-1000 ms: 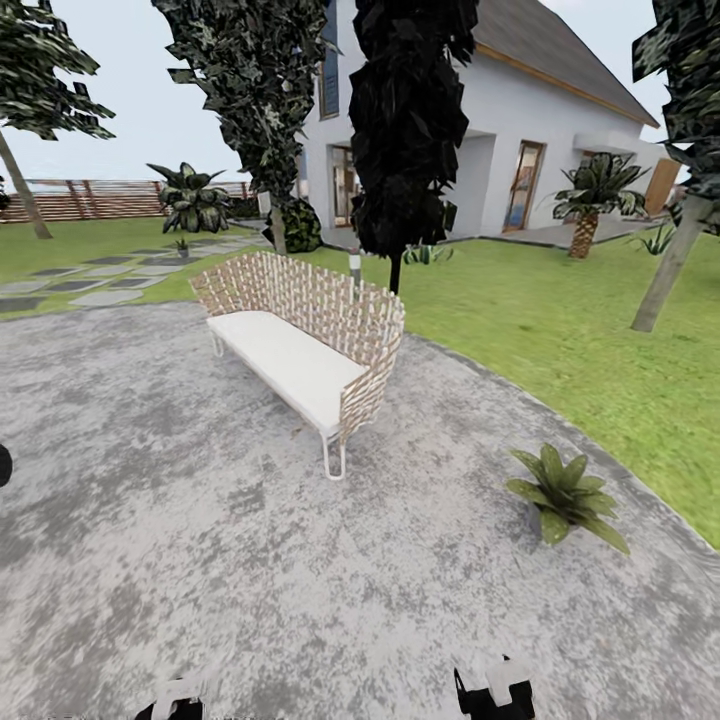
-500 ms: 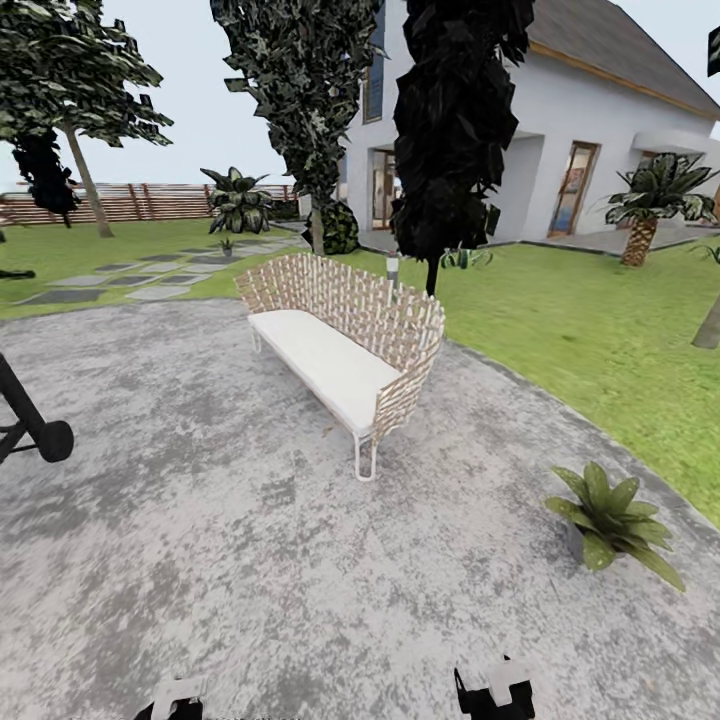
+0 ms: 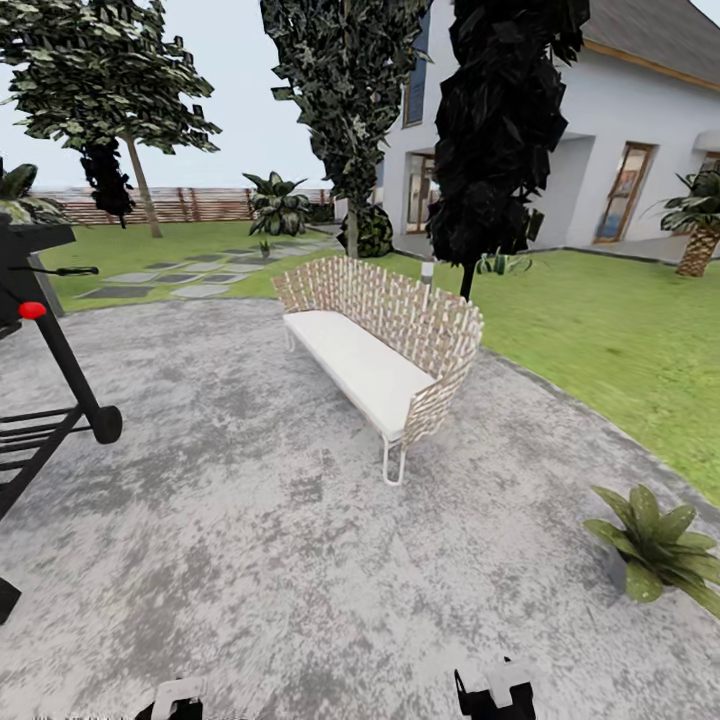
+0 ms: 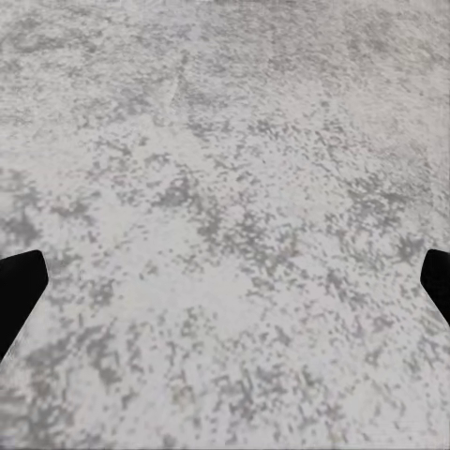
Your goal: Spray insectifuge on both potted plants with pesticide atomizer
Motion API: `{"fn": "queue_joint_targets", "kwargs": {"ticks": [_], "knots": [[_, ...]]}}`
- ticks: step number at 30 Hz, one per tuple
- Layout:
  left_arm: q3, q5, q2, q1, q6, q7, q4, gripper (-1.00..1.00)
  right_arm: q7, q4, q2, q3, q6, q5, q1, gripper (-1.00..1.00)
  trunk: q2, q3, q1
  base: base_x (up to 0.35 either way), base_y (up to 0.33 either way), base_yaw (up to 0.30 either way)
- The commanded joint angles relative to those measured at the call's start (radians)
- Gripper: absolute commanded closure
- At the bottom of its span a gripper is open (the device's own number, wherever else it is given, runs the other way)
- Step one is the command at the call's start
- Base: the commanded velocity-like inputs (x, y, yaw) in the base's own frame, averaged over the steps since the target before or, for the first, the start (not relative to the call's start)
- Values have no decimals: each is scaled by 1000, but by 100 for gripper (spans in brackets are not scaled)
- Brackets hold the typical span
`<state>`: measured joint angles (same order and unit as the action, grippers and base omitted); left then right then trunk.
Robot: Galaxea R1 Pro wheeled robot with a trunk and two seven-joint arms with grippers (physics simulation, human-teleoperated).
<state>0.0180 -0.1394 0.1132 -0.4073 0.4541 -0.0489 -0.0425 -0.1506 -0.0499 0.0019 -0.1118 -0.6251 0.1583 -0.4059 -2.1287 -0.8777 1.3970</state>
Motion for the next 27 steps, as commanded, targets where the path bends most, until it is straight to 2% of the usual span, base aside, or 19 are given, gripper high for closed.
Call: {"fn": "queue_joint_targets", "kwargs": {"ticks": [1, 7, 20, 27], "knots": [[2, -10, -1, -1, 3, -5, 1, 100, -10, 1, 0, -8, -1, 6, -1, -100, 0, 0, 0, 0, 0, 208], [2, -9, -2, -1, 2, -5, 1, 100, -9, 1, 1, -9, 0, 6, -1, -100, 0, 7, 0, 102, 0, 200], [2, -9, -3, -1, 2, -5, 3, 100, -6, 1, 4, -11, 1, 9, -1, -100, 0, 11, 0, 330, 3, 263], [2, -9, -3, -1, 2, -5, 3, 100, -5, 1, 3, -11, 1, 9, -1, -100, 0, 11, 0, 325, 121, 280]]}}
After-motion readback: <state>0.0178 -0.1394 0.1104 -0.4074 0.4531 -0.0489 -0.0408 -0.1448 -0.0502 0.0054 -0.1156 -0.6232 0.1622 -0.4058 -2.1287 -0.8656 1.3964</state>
